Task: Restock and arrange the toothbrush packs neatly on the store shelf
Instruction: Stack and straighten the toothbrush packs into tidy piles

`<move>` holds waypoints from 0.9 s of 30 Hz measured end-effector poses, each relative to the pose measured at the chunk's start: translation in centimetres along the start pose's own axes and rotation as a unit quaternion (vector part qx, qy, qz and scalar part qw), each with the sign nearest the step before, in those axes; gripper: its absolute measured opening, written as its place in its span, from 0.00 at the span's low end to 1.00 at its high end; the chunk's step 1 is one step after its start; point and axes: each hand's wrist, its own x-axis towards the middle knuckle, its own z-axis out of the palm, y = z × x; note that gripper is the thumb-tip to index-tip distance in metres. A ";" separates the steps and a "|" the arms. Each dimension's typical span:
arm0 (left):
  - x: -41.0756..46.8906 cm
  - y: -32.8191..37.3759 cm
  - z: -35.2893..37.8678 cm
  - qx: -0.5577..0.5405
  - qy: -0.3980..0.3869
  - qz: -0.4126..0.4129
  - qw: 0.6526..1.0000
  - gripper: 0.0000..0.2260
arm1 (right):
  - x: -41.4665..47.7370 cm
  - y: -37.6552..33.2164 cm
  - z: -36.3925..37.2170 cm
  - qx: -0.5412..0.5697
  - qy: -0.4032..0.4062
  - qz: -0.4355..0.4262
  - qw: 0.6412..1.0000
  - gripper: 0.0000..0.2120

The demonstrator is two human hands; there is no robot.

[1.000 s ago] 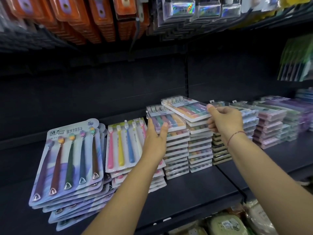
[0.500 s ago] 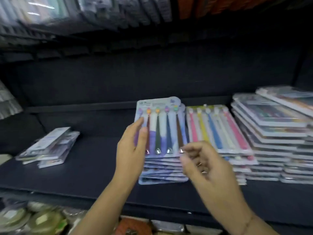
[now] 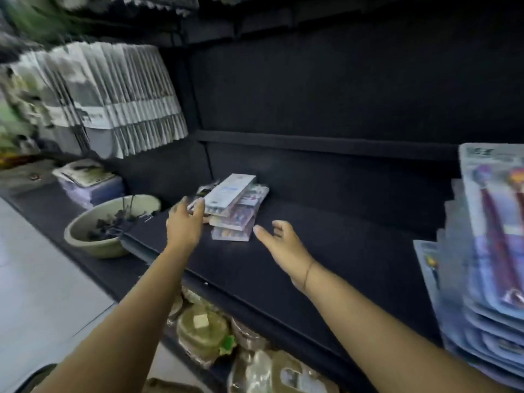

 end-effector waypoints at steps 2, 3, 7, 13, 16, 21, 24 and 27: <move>2.9 -1.0 0.3 -0.011 -0.021 -0.004 1.000 0.31 | 3.9 0.3 2.0 0.013 0.002 0.015 1.000 0.36; 4.0 -1.3 0.5 -0.021 -0.030 -0.001 0.999 0.33 | 5.6 0.6 2.8 0.020 0.006 0.023 1.000 0.37; 7.1 -2.1 1.7 -0.076 -0.063 -0.024 0.995 0.31 | 10.9 1.6 4.8 0.051 0.035 -0.001 0.998 0.28; 6.0 -2.8 3.7 -0.016 -0.085 0.002 0.996 0.29 | 14.4 2.5 6.6 0.117 0.077 -0.010 0.990 0.15; 4.1 -1.6 5.1 -0.014 -0.082 0.018 0.996 0.13 | 13.9 2.8 6.3 0.182 0.079 0.021 0.980 0.11; 2.7 0.0 5.5 0.106 -0.109 0.041 0.988 0.23 | 12.3 2.5 4.3 0.308 0.032 0.067 0.948 0.14; 4.7 0.3 3.8 0.177 -0.022 0.005 0.984 0.27 | 12.3 2.0 3.1 0.282 0.000 0.077 0.956 0.14; 8.8 -1.3 1.8 0.067 -0.026 -0.051 0.996 0.40 | 13.4 1.6 3.0 0.240 0.020 0.053 0.969 0.20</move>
